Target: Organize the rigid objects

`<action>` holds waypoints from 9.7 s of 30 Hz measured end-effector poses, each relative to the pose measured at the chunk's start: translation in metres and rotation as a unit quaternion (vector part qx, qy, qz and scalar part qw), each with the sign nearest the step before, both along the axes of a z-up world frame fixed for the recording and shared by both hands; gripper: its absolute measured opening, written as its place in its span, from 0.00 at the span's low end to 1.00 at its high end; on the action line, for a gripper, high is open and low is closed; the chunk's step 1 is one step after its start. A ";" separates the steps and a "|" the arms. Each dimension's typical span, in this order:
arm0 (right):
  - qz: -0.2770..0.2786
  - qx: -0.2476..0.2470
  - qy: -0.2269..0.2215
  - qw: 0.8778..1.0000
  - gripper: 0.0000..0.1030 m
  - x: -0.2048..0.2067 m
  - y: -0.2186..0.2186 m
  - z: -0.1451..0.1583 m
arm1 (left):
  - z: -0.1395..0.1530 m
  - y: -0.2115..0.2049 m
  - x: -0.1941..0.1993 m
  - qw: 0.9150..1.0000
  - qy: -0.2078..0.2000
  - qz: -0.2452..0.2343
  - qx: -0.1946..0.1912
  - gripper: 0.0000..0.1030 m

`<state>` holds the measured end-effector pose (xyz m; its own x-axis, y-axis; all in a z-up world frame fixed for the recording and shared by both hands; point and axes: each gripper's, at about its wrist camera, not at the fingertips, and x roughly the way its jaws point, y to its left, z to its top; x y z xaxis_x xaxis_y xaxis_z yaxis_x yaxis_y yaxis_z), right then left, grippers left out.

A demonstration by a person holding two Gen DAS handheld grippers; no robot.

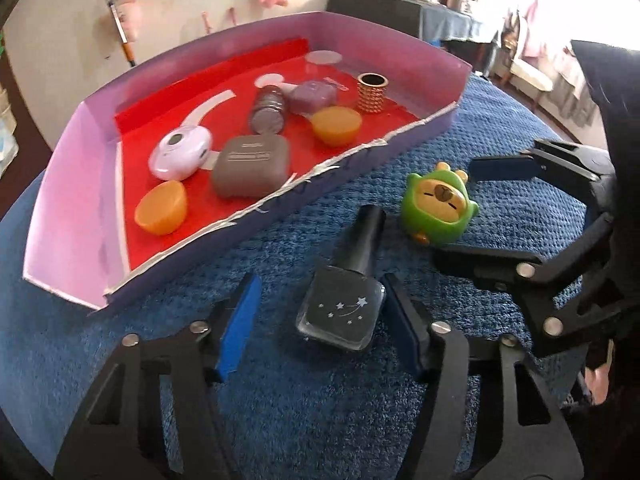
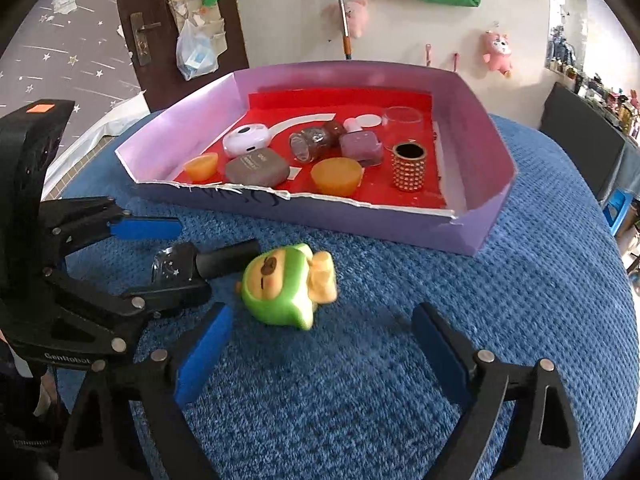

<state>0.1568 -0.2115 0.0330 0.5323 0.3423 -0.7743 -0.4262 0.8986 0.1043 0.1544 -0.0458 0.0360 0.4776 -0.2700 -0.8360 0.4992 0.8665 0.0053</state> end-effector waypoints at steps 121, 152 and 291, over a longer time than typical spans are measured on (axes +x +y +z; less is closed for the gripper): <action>-0.021 -0.082 0.100 0.991 0.55 0.255 0.077 0.024 | 0.021 0.047 0.214 0.992 0.042 0.116 -0.005 0.56; -0.045 -0.040 -0.024 0.998 0.93 0.163 0.040 0.115 | 0.098 0.065 0.102 0.979 -0.097 0.173 -0.041 0.76; -0.112 -0.030 -0.183 0.976 1.00 0.085 0.016 0.036 | 0.028 0.057 0.065 0.947 -0.202 0.246 -0.040 0.78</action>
